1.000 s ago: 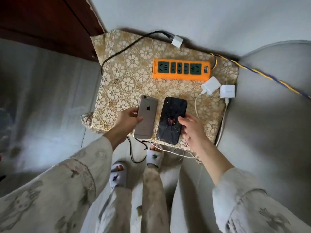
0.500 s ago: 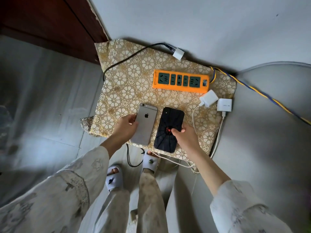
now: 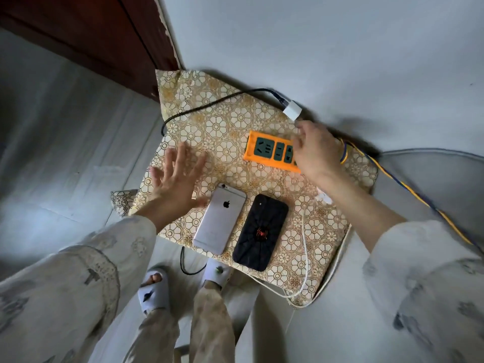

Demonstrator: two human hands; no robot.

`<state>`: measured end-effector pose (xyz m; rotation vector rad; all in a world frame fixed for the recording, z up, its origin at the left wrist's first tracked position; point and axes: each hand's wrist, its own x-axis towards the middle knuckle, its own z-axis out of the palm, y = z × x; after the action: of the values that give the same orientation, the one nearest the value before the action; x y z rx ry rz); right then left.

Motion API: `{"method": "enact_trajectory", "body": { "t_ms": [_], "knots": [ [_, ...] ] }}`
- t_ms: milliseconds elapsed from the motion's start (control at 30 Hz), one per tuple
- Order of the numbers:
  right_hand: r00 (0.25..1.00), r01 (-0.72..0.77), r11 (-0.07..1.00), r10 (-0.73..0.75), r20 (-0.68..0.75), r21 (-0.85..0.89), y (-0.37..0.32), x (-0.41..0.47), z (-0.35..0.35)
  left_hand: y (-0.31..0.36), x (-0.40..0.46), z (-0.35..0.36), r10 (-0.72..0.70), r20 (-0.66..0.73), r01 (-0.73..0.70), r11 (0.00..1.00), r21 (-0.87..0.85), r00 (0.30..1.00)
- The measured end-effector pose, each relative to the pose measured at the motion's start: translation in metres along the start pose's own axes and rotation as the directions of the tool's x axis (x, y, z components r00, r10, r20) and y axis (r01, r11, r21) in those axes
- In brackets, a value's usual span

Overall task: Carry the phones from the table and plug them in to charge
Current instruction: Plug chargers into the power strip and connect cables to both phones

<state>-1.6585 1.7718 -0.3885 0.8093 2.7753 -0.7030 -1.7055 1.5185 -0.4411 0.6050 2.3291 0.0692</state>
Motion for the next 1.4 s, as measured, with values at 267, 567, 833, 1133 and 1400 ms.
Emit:
{"method": "enact_trajectory", "body": {
  "t_ms": [267, 567, 833, 1133, 1400],
  "knots": [
    [0.999, -0.020, 0.976, 0.028, 0.031, -0.218, -0.008, 0.057, 0.022, -0.001, -0.001, 0.006, -0.027, -0.028, 0.026, 1.000, -0.017, 0.999],
    [0.999, 0.041, 0.964, -0.042, 0.004, -0.264, -0.008, 0.055, 0.024, 0.003, -0.003, 0.004, -0.062, 0.012, 0.063, 0.998, -0.021, 0.998],
    [0.978, 0.144, 0.951, -0.096, 0.184, -0.274, -0.011, 0.054, 0.010, 0.002, -0.002, 0.003, -0.077, 0.028, 0.077, 0.997, -0.012, 0.997],
    [0.979, -0.008, 0.973, -0.040, 0.201, 0.232, -0.003, 0.010, -0.007, 0.002, -0.002, 0.003, -0.067, 0.022, 0.068, 0.997, -0.038, 0.998],
    [0.968, -0.065, 0.919, -0.036, 0.247, 0.389, 0.017, 0.008, 0.001, 0.000, -0.001, 0.003, -0.067, 0.017, 0.067, 0.996, -0.064, 0.998]
  ]
}}
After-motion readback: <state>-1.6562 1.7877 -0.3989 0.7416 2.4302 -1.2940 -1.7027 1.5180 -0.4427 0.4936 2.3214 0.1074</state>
